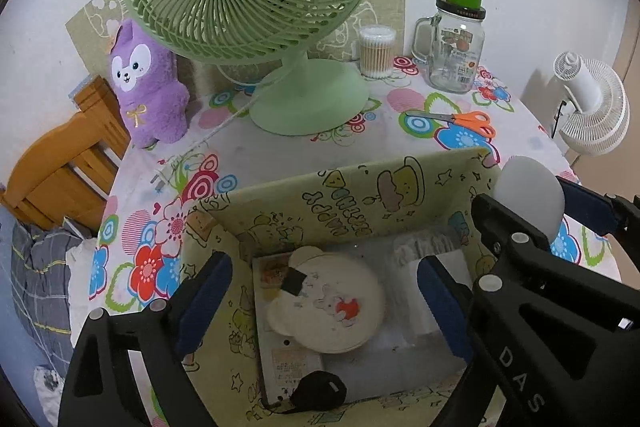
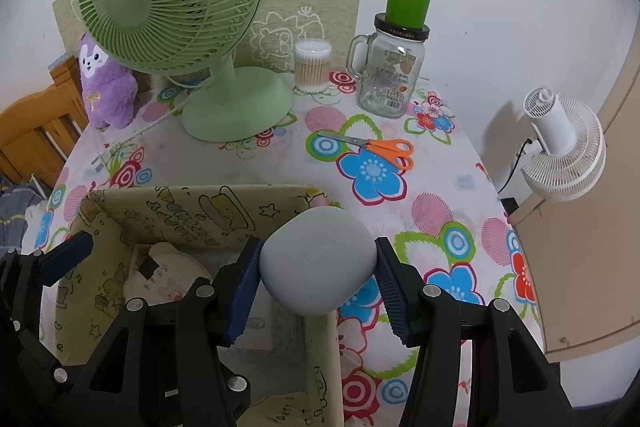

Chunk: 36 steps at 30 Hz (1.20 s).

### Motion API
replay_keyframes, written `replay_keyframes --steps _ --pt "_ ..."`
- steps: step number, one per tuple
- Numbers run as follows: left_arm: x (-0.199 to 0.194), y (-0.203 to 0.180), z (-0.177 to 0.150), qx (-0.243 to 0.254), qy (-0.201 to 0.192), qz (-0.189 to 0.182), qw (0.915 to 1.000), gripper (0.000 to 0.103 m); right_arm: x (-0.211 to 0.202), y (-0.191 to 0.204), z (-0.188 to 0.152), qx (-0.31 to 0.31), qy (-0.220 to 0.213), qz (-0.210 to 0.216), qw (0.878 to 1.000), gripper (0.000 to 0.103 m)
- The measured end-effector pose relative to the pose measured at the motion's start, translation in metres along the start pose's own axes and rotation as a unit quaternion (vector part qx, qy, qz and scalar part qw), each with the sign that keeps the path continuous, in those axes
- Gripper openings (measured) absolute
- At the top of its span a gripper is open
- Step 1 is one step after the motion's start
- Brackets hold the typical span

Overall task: Organize rigid objects
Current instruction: 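Open both tools over the basket and lift them out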

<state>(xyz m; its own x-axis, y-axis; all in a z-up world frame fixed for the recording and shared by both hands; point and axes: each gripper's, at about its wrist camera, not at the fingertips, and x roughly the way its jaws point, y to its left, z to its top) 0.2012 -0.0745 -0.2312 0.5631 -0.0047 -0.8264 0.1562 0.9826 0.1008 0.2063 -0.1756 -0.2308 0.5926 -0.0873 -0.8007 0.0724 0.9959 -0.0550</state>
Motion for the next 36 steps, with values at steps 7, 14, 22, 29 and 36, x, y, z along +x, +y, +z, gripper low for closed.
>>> replay_keyframes --steps 7,14,22,29,36 --pt "-0.014 0.001 -0.006 -0.002 -0.002 0.003 1.0000 0.098 -0.015 0.001 -0.007 -0.001 0.001 0.020 1.000 0.058" --pt "-0.027 0.006 -0.018 -0.006 0.010 0.000 0.9999 0.102 -0.024 0.005 -0.017 -0.008 0.014 0.056 0.998 0.058" --pt "-0.030 0.006 -0.031 0.000 0.023 0.001 0.9997 0.102 -0.022 0.012 -0.026 -0.023 0.022 0.058 0.998 0.059" --pt "-0.035 0.004 -0.033 0.003 0.023 -0.002 0.9997 0.102 -0.026 0.008 -0.030 -0.008 0.020 0.061 0.998 0.066" --pt "-0.045 -0.002 -0.037 0.006 0.020 -0.009 0.9997 0.102 -0.033 0.001 -0.036 0.017 0.025 0.056 0.998 0.078"
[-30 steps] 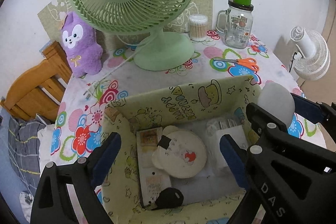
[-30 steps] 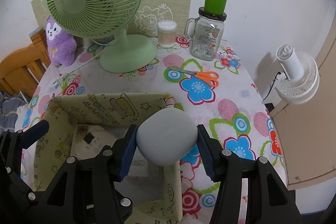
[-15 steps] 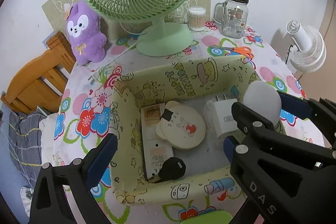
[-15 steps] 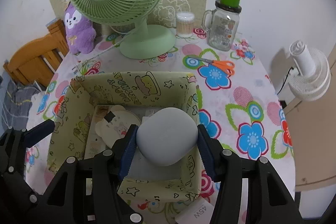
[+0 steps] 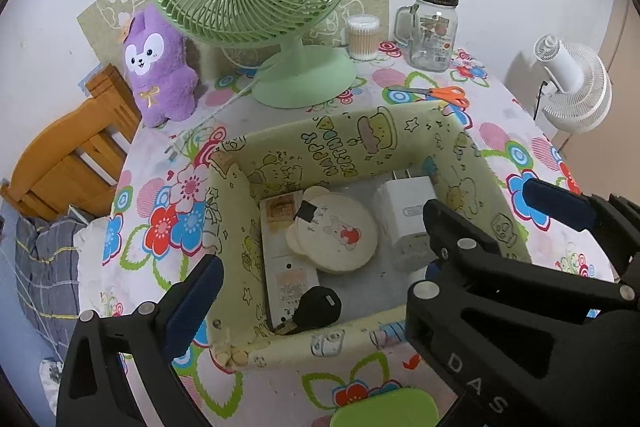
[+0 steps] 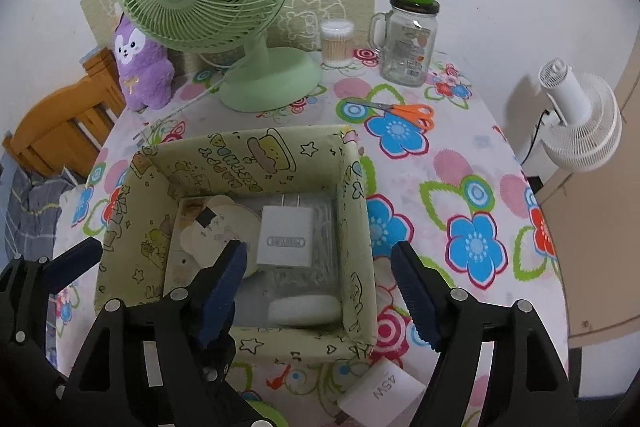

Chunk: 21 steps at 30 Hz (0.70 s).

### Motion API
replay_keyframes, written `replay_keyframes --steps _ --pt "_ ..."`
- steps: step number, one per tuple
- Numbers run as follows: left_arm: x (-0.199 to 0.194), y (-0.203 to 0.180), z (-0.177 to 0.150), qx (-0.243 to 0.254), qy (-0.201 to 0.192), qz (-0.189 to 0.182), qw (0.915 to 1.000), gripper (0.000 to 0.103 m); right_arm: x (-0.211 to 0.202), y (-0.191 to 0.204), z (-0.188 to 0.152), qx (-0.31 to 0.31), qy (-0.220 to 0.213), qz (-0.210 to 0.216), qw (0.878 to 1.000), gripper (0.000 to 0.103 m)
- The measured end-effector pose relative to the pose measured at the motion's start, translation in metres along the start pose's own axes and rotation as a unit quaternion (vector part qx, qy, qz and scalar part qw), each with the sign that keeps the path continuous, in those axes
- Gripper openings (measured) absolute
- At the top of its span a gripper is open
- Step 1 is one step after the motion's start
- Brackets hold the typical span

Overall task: Organize rigid objects
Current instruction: 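Open both tools over the basket and lift them out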

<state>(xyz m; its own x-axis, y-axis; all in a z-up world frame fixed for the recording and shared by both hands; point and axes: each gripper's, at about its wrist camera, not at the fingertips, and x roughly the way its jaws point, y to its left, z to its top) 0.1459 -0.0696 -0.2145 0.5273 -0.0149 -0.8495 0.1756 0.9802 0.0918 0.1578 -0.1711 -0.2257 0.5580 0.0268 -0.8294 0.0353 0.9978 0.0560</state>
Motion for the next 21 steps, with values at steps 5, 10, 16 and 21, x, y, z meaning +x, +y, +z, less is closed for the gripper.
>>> replay_keyframes --steps 5,10,16,21 --pt "-0.011 -0.001 -0.004 -0.009 -0.004 -0.003 0.9999 0.102 -0.012 -0.001 -0.004 -0.003 -0.010 -0.004 1.000 0.079" --pt "-0.024 -0.004 -0.009 -0.013 -0.011 -0.006 0.9998 0.102 -0.027 -0.002 -0.009 -0.001 -0.018 -0.005 1.000 0.082" --pt "-0.041 -0.008 -0.014 -0.015 -0.021 -0.005 0.9996 0.102 -0.046 -0.003 -0.014 -0.003 -0.029 -0.008 1.000 0.083" --pt "-0.056 -0.010 -0.018 -0.019 -0.027 -0.010 0.9994 0.102 -0.061 -0.003 -0.019 -0.003 -0.038 -0.010 0.999 0.085"
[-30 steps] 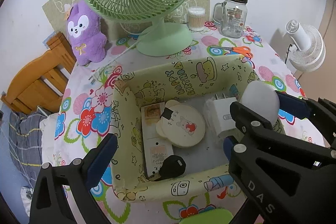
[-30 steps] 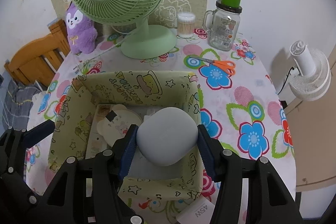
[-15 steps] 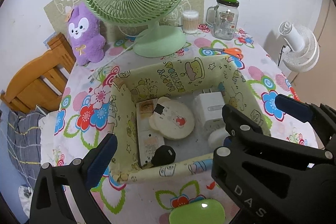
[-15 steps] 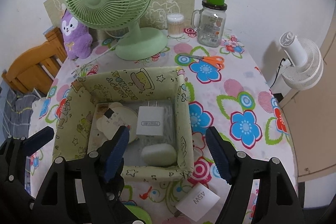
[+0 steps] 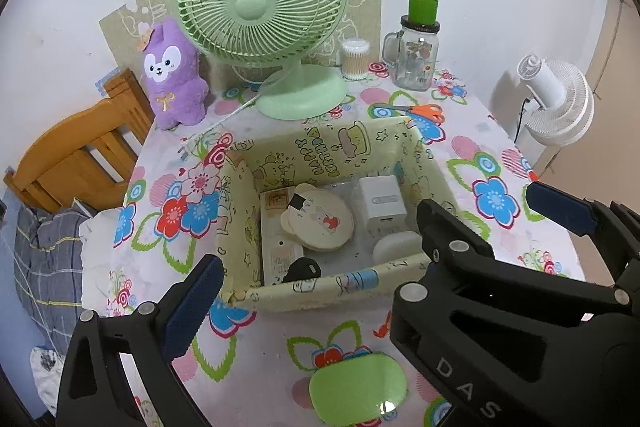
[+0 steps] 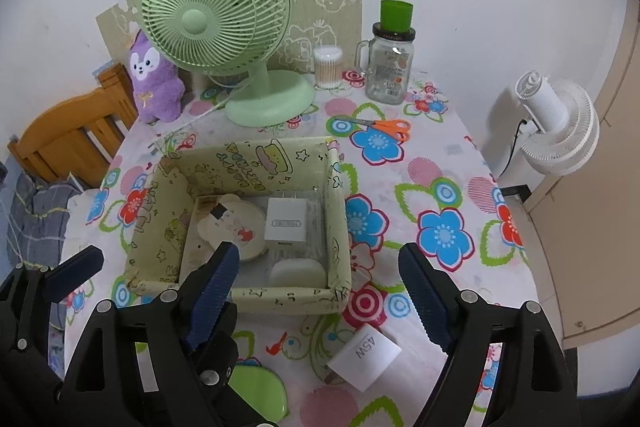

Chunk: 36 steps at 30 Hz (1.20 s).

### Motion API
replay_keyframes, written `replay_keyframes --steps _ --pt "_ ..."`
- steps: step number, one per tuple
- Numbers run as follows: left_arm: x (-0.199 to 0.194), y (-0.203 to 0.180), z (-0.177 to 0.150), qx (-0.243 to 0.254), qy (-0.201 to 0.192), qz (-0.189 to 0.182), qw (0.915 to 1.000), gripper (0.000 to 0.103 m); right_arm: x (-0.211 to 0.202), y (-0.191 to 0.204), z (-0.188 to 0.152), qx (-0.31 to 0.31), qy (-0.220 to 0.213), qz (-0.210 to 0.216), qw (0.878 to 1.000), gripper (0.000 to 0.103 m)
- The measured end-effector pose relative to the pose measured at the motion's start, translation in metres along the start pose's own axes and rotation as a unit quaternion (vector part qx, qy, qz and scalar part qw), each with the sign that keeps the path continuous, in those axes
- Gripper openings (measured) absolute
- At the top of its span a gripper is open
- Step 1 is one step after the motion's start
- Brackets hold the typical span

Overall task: Organize rigid objects
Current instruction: 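Open both tools over the basket and lift them out, then move both tools down toward the green lid and white charger box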

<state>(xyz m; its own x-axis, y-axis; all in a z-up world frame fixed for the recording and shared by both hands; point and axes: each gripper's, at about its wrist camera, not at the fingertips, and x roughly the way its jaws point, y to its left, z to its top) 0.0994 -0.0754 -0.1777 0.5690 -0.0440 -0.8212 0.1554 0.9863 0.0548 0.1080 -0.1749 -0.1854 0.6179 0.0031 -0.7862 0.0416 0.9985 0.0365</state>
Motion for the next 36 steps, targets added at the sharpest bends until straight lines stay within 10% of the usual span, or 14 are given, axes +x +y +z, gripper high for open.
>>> replay_keyframes --steps 36 --pt "-0.058 -0.023 -0.036 -0.011 -0.025 0.000 0.9996 0.103 -0.061 -0.012 -0.031 -0.031 -0.022 0.000 0.999 0.087"
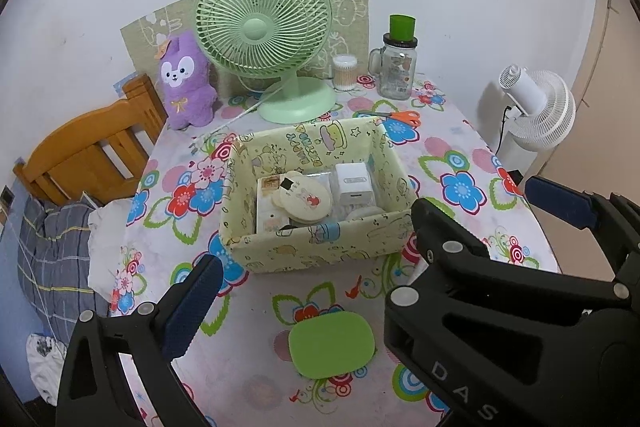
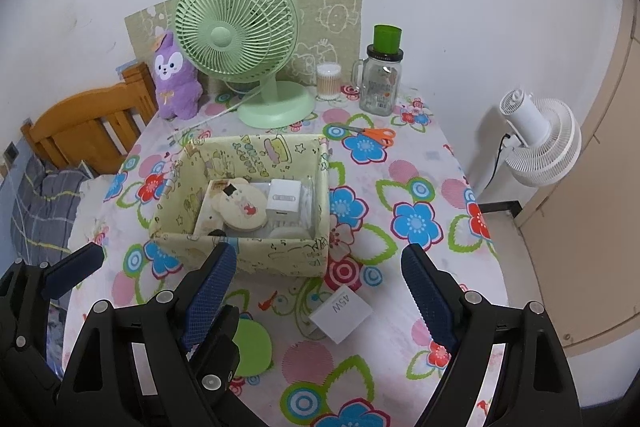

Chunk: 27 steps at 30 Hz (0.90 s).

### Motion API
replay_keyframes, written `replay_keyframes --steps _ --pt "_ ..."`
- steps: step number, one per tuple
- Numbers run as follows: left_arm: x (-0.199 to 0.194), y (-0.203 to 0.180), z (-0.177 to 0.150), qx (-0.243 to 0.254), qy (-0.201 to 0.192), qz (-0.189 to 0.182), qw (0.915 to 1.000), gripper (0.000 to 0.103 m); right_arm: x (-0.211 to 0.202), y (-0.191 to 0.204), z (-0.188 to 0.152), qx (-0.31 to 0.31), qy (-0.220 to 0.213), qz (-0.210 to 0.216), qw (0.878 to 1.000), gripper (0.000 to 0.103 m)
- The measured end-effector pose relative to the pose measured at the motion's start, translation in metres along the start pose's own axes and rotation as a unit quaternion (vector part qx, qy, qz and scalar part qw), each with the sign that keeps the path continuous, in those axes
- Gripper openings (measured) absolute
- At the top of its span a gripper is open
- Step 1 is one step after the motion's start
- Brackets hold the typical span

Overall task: Organize rigid objects
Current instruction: 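Move both tools down toward the green lid and white charger box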

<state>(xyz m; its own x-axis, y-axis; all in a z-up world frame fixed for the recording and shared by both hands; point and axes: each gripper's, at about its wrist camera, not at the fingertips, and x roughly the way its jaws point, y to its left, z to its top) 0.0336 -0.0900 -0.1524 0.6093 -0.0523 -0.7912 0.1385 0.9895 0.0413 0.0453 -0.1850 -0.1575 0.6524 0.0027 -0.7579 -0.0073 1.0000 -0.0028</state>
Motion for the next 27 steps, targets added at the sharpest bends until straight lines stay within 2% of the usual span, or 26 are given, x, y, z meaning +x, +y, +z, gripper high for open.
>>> replay_keyframes --steps 11,22,27 --pt "0.012 -0.012 -0.014 0.000 0.016 -0.016 0.9997 0.103 0.010 -0.006 -0.013 -0.027 0.010 -0.009 1.000 0.087" --pt "0.034 -0.021 -0.037 -0.001 0.045 -0.012 0.9989 0.103 0.034 -0.012 -0.037 -0.033 0.035 -0.001 0.999 0.087" --pt "0.041 -0.027 -0.047 -0.002 0.047 -0.005 0.9989 0.103 0.044 -0.018 -0.049 -0.030 0.043 0.002 0.999 0.087"
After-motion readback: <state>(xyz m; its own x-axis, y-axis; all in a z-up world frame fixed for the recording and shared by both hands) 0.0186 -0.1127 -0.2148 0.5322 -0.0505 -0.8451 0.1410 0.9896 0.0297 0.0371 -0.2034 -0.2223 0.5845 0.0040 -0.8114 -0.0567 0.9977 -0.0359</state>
